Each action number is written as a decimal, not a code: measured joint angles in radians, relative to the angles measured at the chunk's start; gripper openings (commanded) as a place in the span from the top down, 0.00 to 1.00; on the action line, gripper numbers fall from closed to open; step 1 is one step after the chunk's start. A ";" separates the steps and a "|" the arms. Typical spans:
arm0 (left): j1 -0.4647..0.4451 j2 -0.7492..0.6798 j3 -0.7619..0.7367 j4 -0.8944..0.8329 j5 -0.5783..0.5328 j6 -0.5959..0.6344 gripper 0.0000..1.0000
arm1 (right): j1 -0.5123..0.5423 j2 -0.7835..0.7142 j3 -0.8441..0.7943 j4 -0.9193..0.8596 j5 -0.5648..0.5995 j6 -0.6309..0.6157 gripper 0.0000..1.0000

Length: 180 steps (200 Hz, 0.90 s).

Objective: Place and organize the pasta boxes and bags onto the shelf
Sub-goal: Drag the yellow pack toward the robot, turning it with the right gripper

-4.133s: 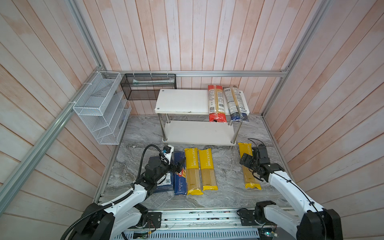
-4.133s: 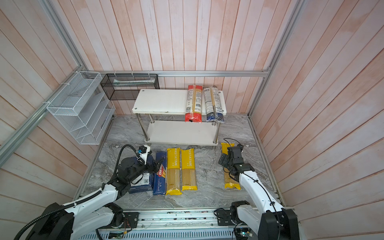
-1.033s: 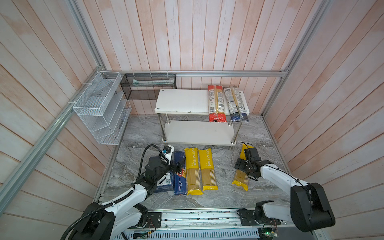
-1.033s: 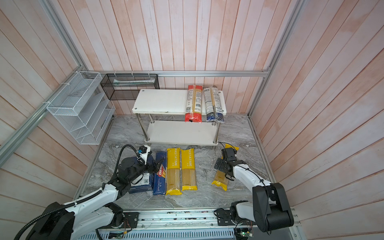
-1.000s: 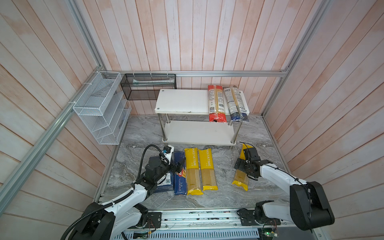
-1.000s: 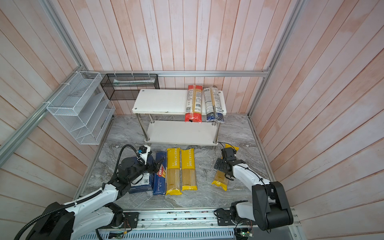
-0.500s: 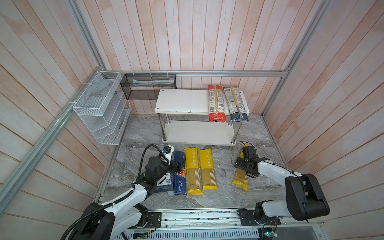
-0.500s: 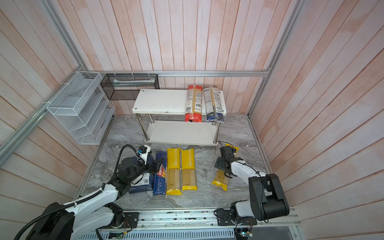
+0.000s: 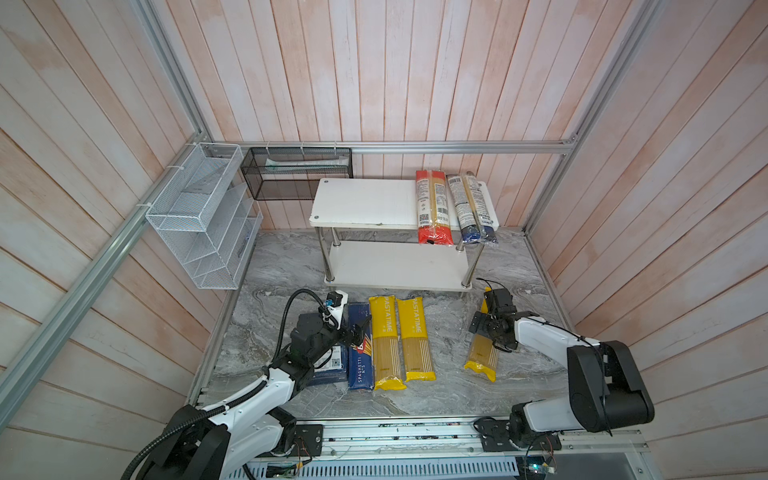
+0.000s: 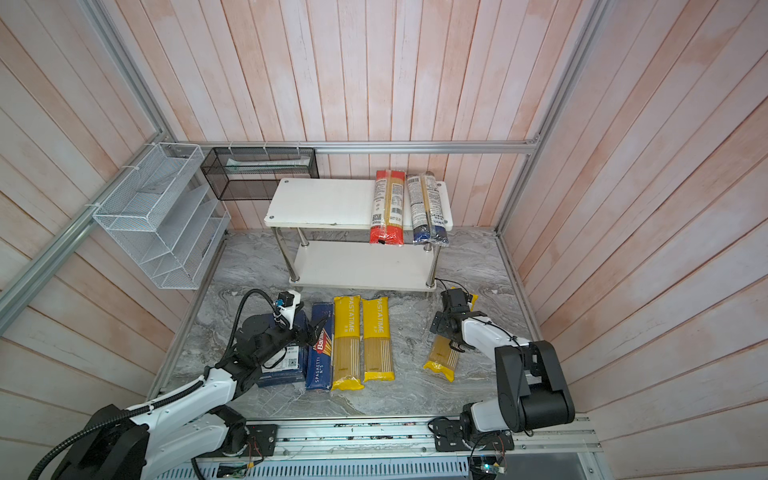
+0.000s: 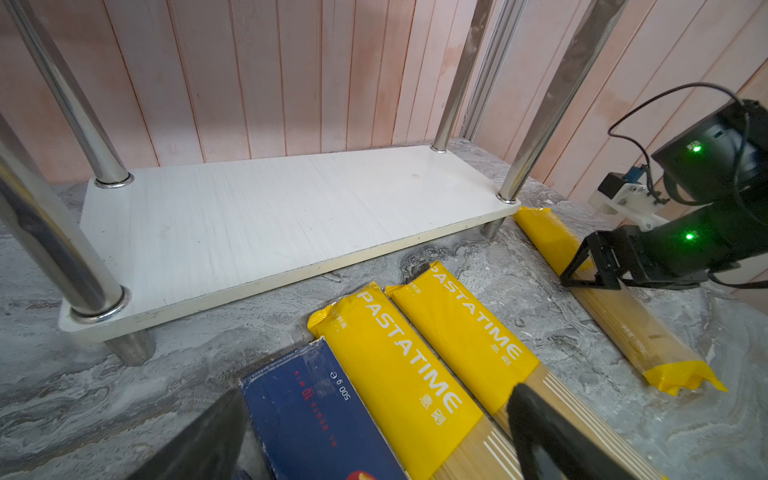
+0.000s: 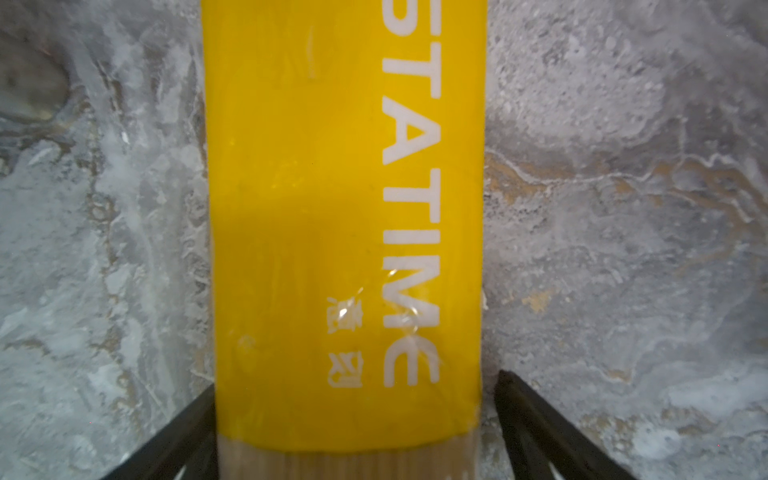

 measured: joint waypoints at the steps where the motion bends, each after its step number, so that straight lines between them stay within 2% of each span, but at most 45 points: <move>1: 0.000 0.000 0.000 0.000 0.000 0.000 0.00 | 0.000 0.000 0.000 0.000 0.000 0.000 0.05; 77: 0.000 -0.001 0.000 0.000 0.000 0.000 0.00 | -0.002 0.002 0.002 0.010 -0.025 -0.014 0.18; 103: 0.000 0.000 0.000 0.001 0.003 -0.001 0.00 | -0.003 -0.008 -0.006 0.018 -0.031 -0.014 0.26; 134: 0.000 0.000 0.000 0.001 0.004 -0.001 0.00 | -0.010 -0.058 -0.054 0.053 -0.043 -0.010 0.37; 180: 0.000 -0.001 0.000 0.003 0.008 -0.005 0.00 | -0.010 -0.146 -0.125 0.081 -0.078 -0.005 0.45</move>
